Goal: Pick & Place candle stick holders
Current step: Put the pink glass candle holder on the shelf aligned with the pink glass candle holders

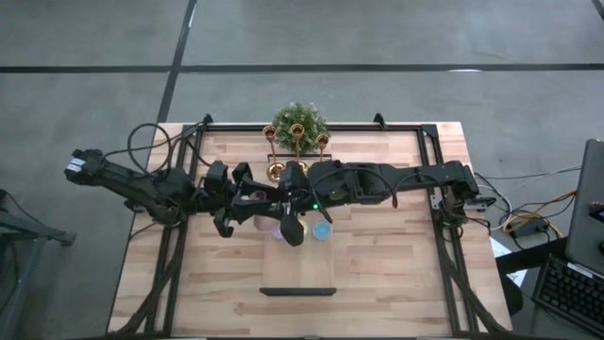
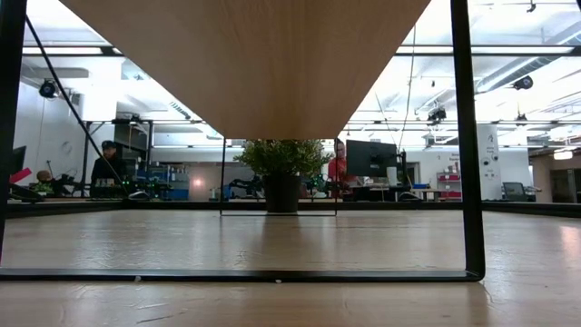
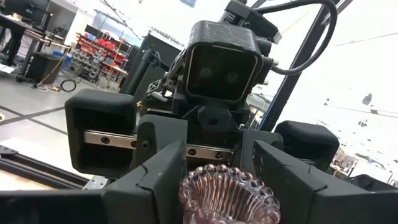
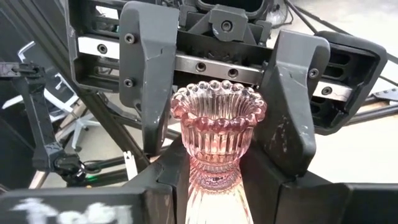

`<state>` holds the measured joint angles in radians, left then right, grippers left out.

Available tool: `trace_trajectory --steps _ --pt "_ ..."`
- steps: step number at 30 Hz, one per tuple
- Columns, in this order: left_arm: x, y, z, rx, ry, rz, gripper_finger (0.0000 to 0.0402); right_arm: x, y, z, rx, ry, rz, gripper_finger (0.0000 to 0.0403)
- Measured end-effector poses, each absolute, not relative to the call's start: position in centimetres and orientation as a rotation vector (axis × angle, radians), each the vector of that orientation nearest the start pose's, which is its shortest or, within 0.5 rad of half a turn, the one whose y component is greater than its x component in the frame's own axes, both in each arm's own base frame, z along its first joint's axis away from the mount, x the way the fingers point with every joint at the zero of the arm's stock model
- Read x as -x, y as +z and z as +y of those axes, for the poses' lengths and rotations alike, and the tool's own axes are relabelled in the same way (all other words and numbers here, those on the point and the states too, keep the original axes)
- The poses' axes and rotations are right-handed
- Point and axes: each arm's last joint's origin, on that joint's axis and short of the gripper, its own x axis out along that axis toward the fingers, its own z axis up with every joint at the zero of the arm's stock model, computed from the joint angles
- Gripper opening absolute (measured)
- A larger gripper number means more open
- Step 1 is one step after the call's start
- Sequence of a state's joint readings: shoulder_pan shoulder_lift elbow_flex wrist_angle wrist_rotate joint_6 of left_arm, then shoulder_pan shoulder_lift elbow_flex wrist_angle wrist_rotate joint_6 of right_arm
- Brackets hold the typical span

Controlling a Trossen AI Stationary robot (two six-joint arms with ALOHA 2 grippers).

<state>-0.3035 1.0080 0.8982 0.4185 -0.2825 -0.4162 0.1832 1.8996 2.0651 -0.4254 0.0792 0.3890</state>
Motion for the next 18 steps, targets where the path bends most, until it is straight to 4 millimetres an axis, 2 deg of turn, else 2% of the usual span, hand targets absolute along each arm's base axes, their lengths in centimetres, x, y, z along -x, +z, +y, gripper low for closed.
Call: trace_trajectory --steps 11,18 --pt "-21.34 38.52 -6.04 0.477 -0.146 -0.240 0.0199 -42.42 42.89 7.67 -0.360 0.061 0.263 0.0104" --pt "-21.38 38.38 -6.10 0.391 -0.149 -0.229 0.0198 -42.48 43.06 7.72 -0.365 0.075 0.246 0.0104"
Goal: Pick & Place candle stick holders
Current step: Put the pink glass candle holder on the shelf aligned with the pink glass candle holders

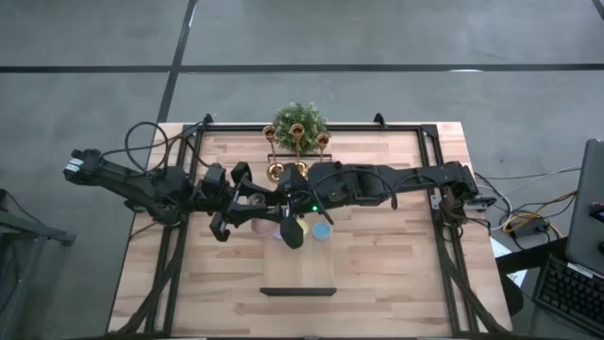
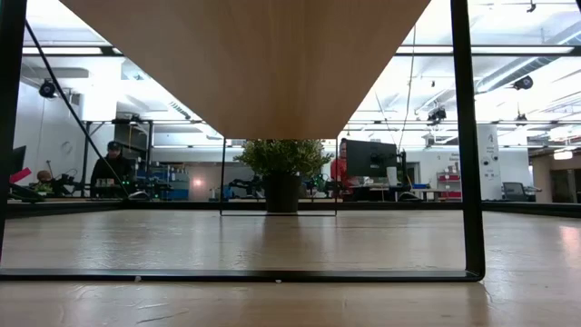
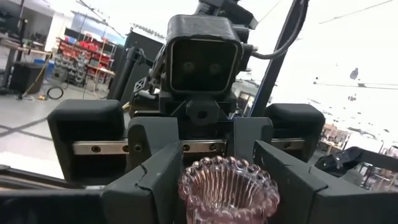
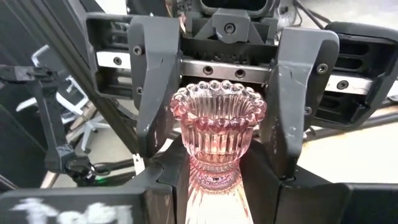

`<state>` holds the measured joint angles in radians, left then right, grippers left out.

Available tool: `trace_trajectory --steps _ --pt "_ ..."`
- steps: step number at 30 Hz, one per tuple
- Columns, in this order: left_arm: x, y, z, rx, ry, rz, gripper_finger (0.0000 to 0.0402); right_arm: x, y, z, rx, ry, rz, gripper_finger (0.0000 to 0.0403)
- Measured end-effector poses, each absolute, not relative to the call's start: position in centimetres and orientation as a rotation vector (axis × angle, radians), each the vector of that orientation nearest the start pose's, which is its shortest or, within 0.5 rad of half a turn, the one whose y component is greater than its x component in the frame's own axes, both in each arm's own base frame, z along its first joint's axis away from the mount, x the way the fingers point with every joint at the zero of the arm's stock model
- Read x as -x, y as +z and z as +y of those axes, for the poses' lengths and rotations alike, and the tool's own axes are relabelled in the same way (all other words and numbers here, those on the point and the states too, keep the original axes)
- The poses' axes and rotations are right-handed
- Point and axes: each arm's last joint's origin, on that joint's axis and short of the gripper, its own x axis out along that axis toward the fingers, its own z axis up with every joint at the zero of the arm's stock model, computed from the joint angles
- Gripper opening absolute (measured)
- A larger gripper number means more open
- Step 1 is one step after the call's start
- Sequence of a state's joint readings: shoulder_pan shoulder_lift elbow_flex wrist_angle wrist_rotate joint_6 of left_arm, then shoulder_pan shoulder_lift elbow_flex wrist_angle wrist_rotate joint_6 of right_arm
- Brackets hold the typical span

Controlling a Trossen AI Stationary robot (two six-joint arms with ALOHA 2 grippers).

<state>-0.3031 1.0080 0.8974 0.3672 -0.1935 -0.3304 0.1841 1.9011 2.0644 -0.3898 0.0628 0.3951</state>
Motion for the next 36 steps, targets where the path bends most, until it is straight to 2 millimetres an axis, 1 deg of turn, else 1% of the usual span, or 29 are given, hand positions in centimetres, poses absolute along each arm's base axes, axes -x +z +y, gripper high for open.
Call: trace_trajectory --steps 8,14,19,23,29,36 --pt "-21.39 38.34 -6.16 0.401 -0.157 -0.224 0.0198 -42.65 43.57 7.82 -0.376 0.144 0.198 0.0104" --pt "-21.37 38.30 -6.19 0.400 -0.172 -0.219 0.0197 -42.67 43.65 7.83 -0.375 0.148 0.190 0.0105" --pt "-21.16 38.58 -6.12 0.462 -0.183 -0.238 0.0197 -42.63 43.56 7.85 -0.376 0.147 0.199 0.0105" --pt "-21.10 38.59 -6.10 0.476 -0.184 -0.235 0.0197 -42.63 43.53 7.85 -0.376 0.147 0.201 0.0105" --pt "-20.87 38.78 -6.03 0.480 -0.185 -0.244 0.0174 -42.54 43.47 7.85 -0.374 0.144 0.213 0.0105" --pt "-20.62 39.04 -5.93 0.481 -0.185 -0.263 0.0179 -42.42 43.33 7.85 -0.369 0.140 0.235 0.0105"
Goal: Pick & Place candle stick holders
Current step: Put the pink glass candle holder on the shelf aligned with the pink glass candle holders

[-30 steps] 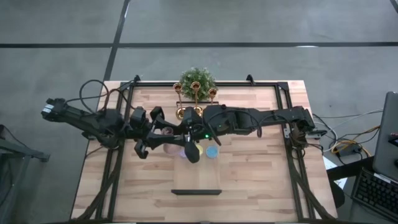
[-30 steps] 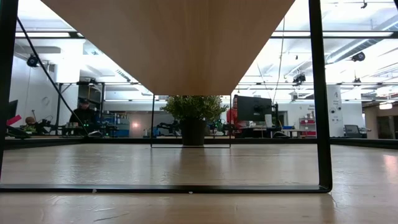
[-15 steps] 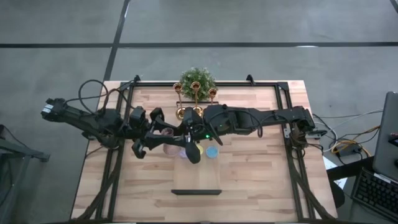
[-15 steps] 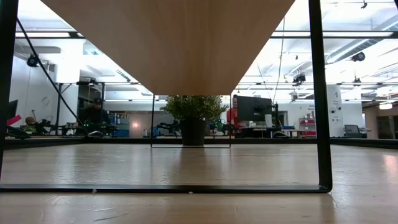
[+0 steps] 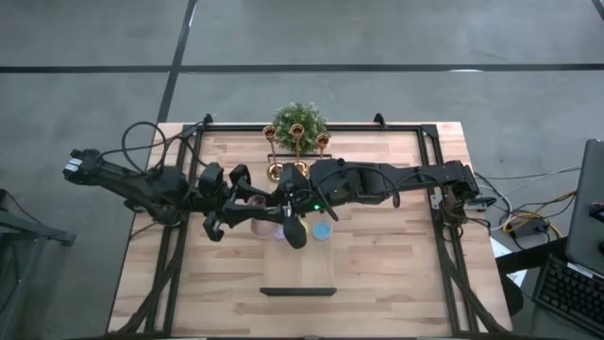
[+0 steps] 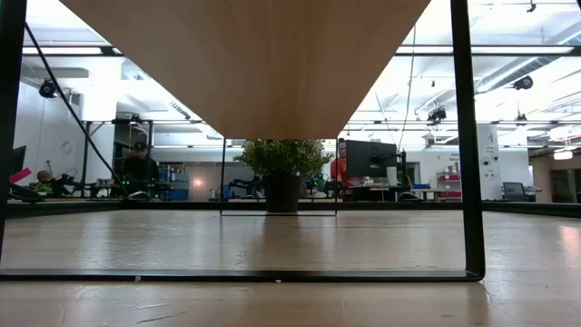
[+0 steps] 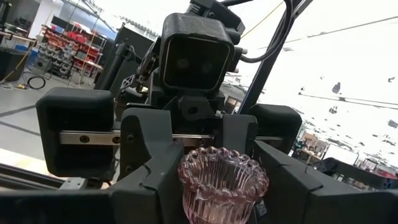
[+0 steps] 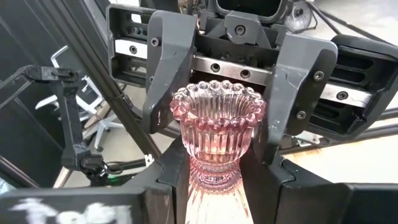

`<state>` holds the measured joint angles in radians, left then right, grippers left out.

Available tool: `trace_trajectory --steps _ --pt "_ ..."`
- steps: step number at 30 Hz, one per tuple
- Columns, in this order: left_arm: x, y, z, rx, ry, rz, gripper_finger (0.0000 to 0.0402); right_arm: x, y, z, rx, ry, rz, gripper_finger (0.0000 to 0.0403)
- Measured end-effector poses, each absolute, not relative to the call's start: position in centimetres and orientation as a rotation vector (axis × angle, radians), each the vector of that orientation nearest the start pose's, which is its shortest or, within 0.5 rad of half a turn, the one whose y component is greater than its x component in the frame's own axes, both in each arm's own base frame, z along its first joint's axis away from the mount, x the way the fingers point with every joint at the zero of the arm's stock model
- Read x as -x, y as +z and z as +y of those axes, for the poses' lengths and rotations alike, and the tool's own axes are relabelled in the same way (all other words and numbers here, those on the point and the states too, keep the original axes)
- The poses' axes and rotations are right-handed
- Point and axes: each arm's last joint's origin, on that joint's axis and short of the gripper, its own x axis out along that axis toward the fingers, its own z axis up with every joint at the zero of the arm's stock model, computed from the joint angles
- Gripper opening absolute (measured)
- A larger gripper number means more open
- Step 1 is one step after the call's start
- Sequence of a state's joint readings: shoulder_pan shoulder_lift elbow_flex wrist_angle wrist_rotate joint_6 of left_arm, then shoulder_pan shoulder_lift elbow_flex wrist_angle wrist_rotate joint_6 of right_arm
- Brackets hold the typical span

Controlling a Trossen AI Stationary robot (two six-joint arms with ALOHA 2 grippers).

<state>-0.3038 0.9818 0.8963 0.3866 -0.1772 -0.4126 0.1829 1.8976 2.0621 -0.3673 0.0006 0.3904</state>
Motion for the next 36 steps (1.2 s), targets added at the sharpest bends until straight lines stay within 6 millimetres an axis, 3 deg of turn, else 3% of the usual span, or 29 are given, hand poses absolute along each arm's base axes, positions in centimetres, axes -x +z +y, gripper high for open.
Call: trace_trajectory --steps 16,36 --pt "-20.19 39.33 -5.77 0.481 -0.182 -0.281 0.0177 -42.39 43.30 7.83 -0.364 0.137 0.239 0.0121" --pt "-20.20 39.30 -5.74 0.485 -0.173 -0.279 0.0178 -42.39 43.28 7.82 -0.357 0.116 0.236 0.0219"
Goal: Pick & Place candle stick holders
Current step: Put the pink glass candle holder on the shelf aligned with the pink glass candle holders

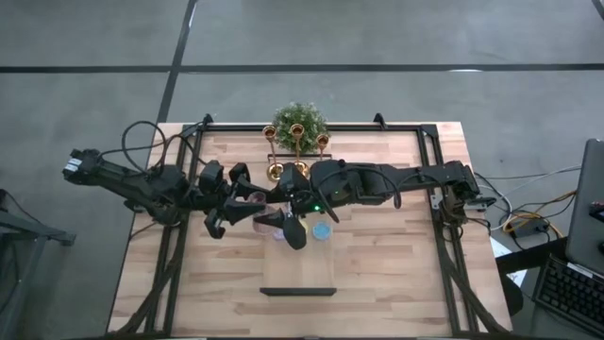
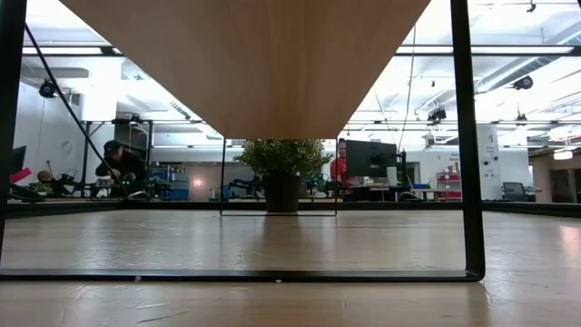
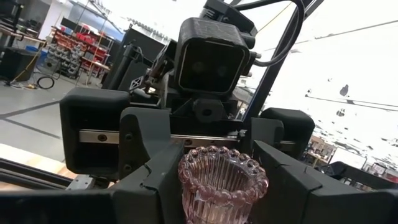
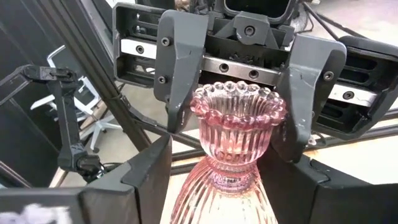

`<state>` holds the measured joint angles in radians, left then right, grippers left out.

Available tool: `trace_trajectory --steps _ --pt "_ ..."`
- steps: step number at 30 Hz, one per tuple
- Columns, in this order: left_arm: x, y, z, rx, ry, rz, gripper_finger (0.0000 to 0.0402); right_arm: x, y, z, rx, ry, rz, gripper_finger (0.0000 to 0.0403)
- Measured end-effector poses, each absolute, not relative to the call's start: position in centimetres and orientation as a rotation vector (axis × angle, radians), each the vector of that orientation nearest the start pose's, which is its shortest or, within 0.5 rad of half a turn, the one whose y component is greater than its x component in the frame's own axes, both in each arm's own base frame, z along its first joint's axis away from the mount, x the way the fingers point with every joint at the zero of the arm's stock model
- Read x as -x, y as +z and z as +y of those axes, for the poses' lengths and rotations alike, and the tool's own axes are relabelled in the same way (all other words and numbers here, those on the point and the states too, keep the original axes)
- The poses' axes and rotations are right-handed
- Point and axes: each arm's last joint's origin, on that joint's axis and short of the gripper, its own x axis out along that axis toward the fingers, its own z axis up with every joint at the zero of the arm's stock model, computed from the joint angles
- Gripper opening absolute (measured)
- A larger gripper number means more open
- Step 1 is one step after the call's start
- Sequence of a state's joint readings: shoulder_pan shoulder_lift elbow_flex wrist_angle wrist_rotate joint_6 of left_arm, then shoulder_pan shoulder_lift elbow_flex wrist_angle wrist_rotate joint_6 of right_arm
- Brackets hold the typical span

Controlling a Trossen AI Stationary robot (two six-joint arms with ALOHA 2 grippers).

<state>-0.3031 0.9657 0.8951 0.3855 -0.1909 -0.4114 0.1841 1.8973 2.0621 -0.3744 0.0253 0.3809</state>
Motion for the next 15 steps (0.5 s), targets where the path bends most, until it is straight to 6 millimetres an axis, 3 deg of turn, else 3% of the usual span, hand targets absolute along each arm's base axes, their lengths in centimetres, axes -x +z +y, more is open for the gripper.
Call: trace_trajectory --steps 15 --pt "-20.15 39.33 -5.73 0.490 -0.178 -0.279 0.0179 -42.40 43.08 7.65 -0.377 0.054 0.244 0.0254"
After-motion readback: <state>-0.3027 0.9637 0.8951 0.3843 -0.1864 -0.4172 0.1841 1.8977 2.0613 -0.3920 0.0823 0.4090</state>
